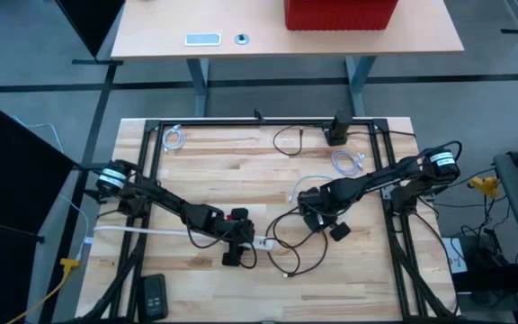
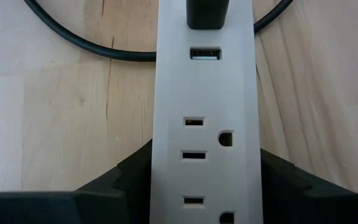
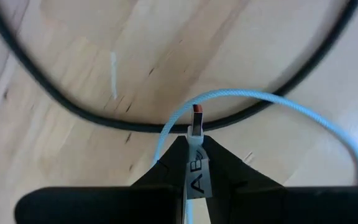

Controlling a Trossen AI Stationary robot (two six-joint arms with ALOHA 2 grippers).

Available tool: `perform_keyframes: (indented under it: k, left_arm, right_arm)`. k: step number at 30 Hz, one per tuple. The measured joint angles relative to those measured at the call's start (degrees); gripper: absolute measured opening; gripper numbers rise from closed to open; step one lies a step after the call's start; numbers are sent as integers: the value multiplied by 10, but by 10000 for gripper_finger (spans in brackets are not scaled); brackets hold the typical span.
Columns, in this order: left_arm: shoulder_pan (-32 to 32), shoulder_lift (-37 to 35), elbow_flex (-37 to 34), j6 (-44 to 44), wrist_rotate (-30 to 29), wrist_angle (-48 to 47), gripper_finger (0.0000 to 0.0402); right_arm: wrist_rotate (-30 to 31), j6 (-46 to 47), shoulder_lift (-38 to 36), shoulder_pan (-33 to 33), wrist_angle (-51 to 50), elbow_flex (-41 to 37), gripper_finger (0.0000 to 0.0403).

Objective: Insert USB
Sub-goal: Insert the blue charger cable into the white outlet extension

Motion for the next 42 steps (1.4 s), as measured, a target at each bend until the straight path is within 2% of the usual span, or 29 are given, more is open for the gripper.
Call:
perform_keyframes:
  k: [3, 9, 12, 16, 23, 31, 34, 38, 42]
  left_arm:
    - [0, 0, 0, 0, 0, 0, 193]
    - [0, 0, 0, 0, 0, 0, 193]
    - [0, 0, 0, 0, 0, 0, 193]
    - [0, 0, 0, 0, 0, 0, 193]
    - [0, 0, 0, 0, 0, 0, 193]
    - [0, 0, 0, 2, 0, 0, 193]
    - [0, 0, 0, 2, 0, 0, 193]
    - [0, 0, 0, 2, 0, 0, 193]
    - [0, 0, 0, 2, 0, 0, 193]
  right_arm:
    - [0, 100, 0, -2, -1, 0, 17]
    - [0, 420, 0, -22, -1, 0, 17]
    - [7, 552, 0, -32, 13, 0, 17]
    - [18, 670, 0, -47, 46, 0, 17]
    - [35, 762, 0, -74, 86, -1, 18]
    - [40, 740, 0, -80, 90, -1, 109]
    - [41, 690, 0, -80, 89, -1, 145]
    - [30, 501, -1, -82, 64, 18, 178]
    - [13, 223, -2, -73, 10, 57, 185]
